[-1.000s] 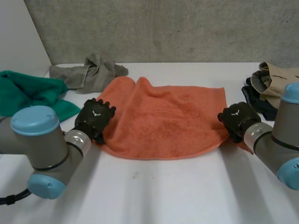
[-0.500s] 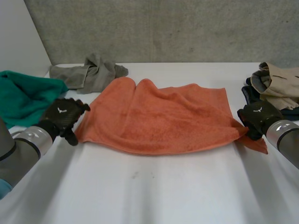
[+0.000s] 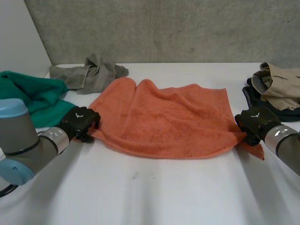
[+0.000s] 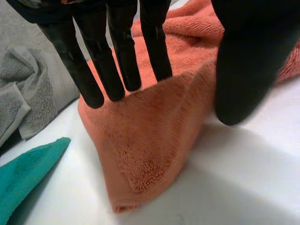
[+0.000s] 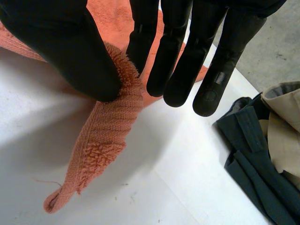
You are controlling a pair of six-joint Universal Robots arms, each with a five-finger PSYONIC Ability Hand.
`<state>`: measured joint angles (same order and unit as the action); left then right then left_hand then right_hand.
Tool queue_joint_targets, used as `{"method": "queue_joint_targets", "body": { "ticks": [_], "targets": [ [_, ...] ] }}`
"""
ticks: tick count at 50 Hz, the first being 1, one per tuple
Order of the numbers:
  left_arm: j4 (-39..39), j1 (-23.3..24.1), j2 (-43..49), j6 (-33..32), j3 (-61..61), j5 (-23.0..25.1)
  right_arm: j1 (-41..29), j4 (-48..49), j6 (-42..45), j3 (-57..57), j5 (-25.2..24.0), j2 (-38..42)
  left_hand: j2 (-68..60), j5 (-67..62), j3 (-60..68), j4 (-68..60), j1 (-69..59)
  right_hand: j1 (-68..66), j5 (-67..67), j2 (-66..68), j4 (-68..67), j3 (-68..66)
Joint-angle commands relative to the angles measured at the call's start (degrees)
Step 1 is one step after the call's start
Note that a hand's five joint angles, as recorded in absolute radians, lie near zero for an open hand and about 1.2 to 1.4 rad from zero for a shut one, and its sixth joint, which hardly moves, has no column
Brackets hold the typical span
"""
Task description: Fold the laundry.
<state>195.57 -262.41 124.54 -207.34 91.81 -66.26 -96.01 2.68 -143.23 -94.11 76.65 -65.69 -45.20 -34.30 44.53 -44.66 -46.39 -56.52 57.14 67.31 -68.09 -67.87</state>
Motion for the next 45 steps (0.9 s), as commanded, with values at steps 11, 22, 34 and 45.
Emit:
{"method": "queue_joint_targets", "body": {
  "ticks": [11, 22, 34, 45],
  "targets": [
    [-13.42, 3.39, -14.47, -10.08, 7.05, -13.53, -0.05, -15.93, 9.44, -0.98, 1.04, -6.72, -34.80, -35.70, 35.47, -35.34, -33.61, -23.48, 12.86, 12.69, -11.91, -12.13],
    [-34.21, 6.03, -28.75, -18.54, 18.67, -17.94, -0.23, -33.89, 26.06, -8.37, 7.10, -13.86, -34.80, -35.70, 35.47, -35.34, -33.61, -23.48, 12.86, 12.69, -11.91, -12.13],
    [-24.12, 7.08, -16.81, -16.61, 8.33, -18.21, -2.51, -21.32, 25.02, -1.35, 10.00, -4.37, -34.80, -35.70, 35.47, -35.34, -33.61, -23.48, 12.86, 12.69, -11.91, -12.13],
    [-0.74, 9.28, -8.70, -15.64, -22.61, -18.30, -7.79, -8.69, 16.32, 33.15, 12.11, 1.53, -34.80, -35.70, 35.47, -35.34, -33.61, -23.48, 12.86, 12.69, -11.91, -12.13]
  ]
}}
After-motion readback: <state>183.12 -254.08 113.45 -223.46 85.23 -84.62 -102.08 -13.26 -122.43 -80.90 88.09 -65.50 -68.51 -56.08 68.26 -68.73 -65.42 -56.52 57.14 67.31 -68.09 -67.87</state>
